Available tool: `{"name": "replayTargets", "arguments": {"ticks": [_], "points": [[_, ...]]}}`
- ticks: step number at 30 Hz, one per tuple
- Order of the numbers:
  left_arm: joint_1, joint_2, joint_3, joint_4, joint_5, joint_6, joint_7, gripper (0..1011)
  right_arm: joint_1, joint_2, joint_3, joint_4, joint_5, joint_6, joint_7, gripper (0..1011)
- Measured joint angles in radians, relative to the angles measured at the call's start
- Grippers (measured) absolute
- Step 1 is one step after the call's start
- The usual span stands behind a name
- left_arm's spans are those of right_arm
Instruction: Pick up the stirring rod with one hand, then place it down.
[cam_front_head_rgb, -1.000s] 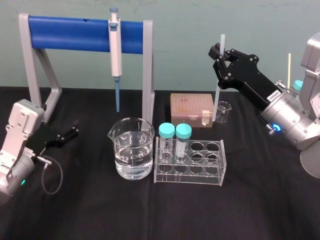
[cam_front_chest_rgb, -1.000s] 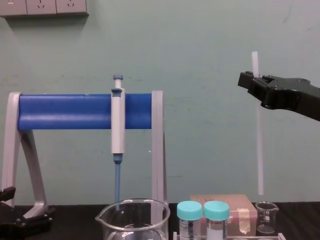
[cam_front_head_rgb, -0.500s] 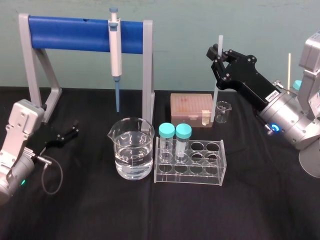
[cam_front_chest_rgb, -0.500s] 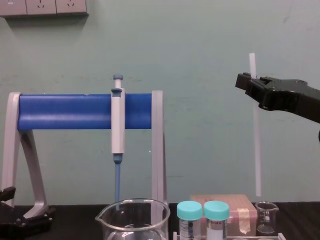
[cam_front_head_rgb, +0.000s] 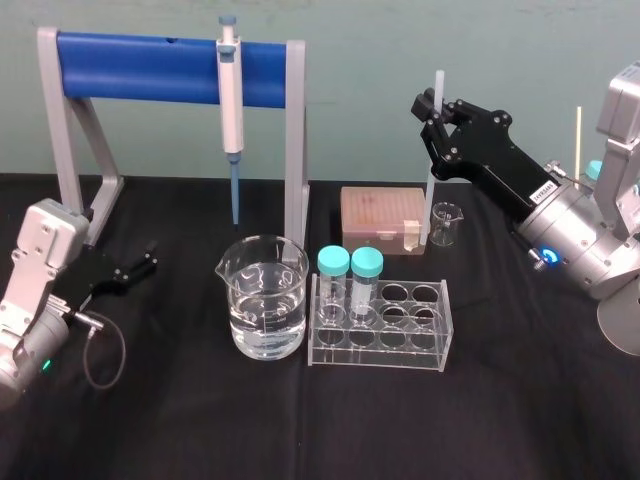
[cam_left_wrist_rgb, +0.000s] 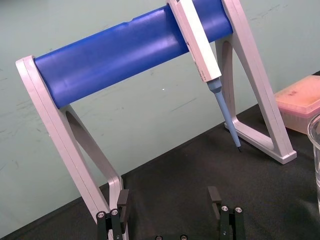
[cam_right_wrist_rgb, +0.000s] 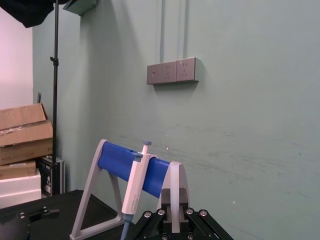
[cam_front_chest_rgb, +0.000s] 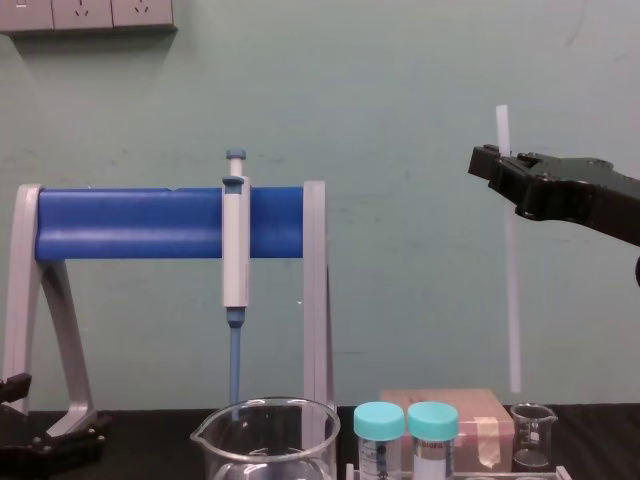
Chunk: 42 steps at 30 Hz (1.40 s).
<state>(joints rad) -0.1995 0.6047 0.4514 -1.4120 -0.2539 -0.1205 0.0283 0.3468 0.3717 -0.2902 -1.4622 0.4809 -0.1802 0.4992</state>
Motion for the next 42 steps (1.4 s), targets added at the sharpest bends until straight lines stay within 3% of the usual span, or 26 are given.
{"name": "replayTargets", "arguments": {"ticks": [21, 42], "points": [[0.000, 0.000, 0.000, 0.000, 0.000, 0.000, 0.000, 1000, 0.004, -0.002, -0.003, 0.008, 0.004, 0.003, -0.001, 72], [0.000, 0.000, 0.000, 0.000, 0.000, 0.000, 0.000, 1001, -0.023, 0.000, -0.054, 0.043, -0.007, 0.041, 0.011, 72]]}}
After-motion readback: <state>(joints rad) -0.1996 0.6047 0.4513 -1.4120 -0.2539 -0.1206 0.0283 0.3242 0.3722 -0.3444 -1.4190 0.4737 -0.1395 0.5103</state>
